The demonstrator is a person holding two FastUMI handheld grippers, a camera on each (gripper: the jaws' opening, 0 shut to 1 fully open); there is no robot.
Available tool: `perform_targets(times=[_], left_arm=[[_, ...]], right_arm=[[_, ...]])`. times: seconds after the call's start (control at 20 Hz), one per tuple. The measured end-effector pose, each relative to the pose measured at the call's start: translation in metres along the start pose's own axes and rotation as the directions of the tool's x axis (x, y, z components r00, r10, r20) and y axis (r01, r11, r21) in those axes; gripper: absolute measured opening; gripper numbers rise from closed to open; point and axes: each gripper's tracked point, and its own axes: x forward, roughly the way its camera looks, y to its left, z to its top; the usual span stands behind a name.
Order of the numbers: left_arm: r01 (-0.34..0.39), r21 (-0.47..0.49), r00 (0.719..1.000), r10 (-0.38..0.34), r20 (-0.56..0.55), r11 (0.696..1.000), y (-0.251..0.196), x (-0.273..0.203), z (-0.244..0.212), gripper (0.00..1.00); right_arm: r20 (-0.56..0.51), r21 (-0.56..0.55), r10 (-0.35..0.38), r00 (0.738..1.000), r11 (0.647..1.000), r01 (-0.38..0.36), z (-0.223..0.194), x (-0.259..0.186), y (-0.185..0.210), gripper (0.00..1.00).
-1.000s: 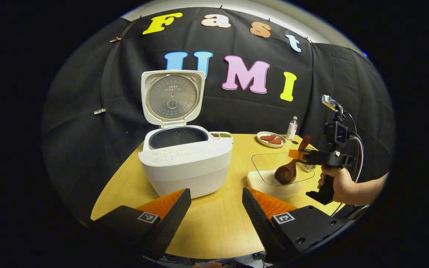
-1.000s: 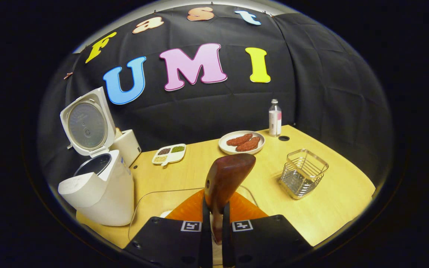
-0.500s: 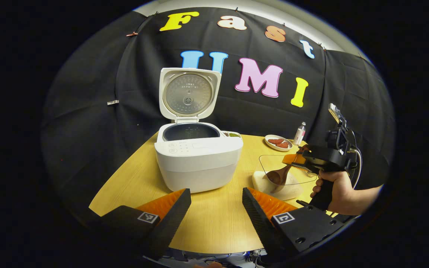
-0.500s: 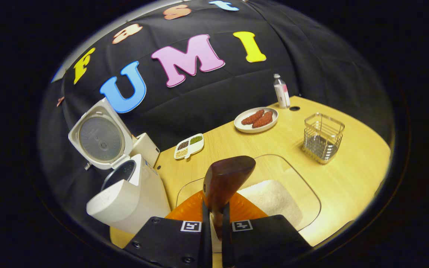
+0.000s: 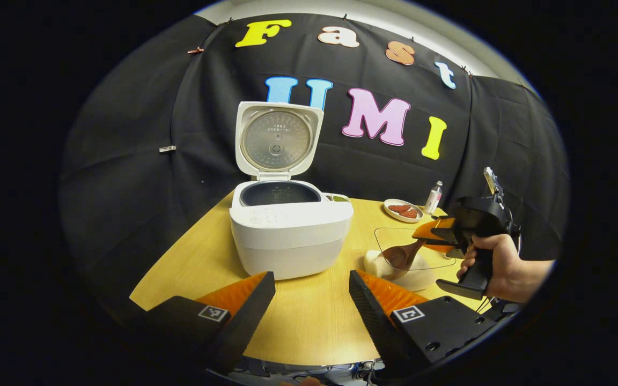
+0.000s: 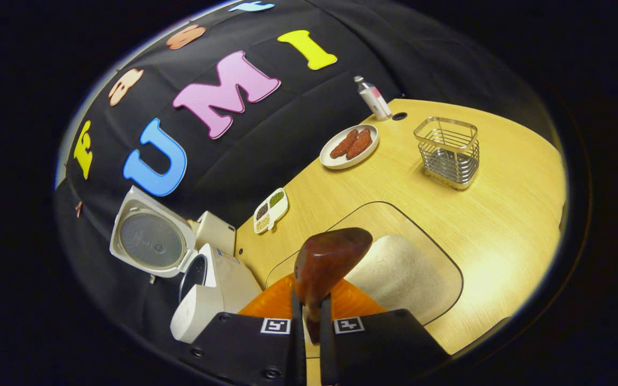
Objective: Close the left gripper, press the button to open the rice cooker; take a wooden spoon from the chopstick holder with the right hand, scoop a spoonful of rice and pour it into the rice cooker, then put the wooden spoon back into the chopstick holder.
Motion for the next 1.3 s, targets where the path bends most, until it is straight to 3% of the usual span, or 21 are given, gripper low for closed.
perform_targets(times=[0.25,0.5,0.85,0.9,0.95,1.3], left_arm=[[0.000,-0.009,1.000,0.001,0.016,1.000,0.002,-0.007,0.003,0.96],[-0.004,-0.017,1.000,0.004,0.022,1.000,0.009,-0.012,0.001,0.96],[-0.004,-0.053,0.998,0.007,0.065,0.999,0.017,-0.023,0.008,0.96],[-0.006,-0.062,0.997,0.010,0.070,0.998,0.020,-0.025,0.009,0.96],[-0.015,-0.067,0.997,0.020,0.074,0.998,0.024,-0.026,0.007,0.96],[-0.113,-0.137,0.988,0.126,0.088,0.984,0.063,-0.043,0.002,0.96]], right_arm=[[0.020,0.160,-0.044,0.999,0.986,0.041,0.038,-0.009,-0.025,0.15],[0.030,0.225,-0.010,0.999,0.974,0.003,0.069,-0.030,-0.004,0.15],[0.040,0.247,0.102,0.994,0.963,-0.108,0.107,-0.054,0.078,0.15],[0.034,0.260,0.115,0.993,0.958,-0.120,0.108,-0.056,0.090,0.10],[0.028,0.268,0.134,0.991,0.954,-0.137,0.109,-0.056,0.103,0.15],[-0.022,0.278,0.242,0.970,0.934,-0.226,0.086,-0.040,0.187,0.14]])
